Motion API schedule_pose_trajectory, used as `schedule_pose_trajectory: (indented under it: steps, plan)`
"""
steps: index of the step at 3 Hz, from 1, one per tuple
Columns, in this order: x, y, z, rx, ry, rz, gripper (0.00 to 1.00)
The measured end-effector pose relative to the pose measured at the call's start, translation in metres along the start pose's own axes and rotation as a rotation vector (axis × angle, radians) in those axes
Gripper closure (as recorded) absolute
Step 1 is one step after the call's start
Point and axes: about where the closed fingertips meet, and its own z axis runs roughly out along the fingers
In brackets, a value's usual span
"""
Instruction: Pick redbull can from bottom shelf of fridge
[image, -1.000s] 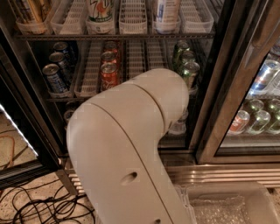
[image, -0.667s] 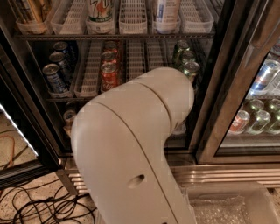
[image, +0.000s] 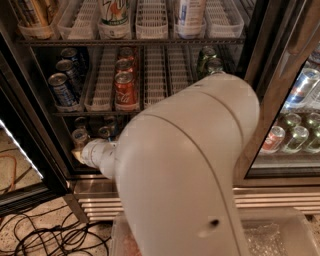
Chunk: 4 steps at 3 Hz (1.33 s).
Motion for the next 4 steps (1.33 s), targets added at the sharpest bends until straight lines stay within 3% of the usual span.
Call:
schedule_pose_trajectory:
  steps: [1,2,3,4]
  plan:
    - [0.025,0.016,-0.026,-0.063,0.135,0.027,1.00]
    - [0.024,0.016,-0.026,-0.063,0.133,0.027,1.00]
    - [0.039,0.026,-0.039,-0.086,0.154,0.094,1.00]
    - [0.061,0.044,-0.065,-0.085,0.186,0.232,1.00]
